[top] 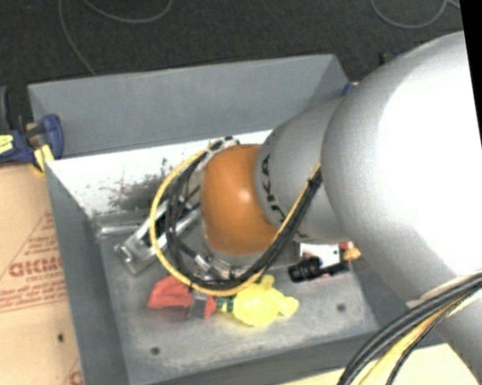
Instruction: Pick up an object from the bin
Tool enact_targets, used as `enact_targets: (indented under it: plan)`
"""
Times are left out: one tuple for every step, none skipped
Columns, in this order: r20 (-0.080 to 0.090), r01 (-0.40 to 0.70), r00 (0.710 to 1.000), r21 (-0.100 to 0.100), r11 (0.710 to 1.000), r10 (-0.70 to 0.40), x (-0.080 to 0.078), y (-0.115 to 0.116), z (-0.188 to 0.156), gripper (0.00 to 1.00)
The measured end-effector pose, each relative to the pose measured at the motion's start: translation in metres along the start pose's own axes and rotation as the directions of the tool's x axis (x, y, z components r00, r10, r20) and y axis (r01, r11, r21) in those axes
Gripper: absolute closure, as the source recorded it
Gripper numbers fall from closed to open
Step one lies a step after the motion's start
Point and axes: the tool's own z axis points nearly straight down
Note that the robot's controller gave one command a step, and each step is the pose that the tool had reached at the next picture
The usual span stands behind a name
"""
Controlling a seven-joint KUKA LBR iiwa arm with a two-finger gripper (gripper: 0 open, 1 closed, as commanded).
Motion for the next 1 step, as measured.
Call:
enact_targets:
  plan:
    - [-0.002, 0.0, 1.0, 0.001, 1.0, 0.0, 0.0004, -0.0001, -0.0114, 1.0]
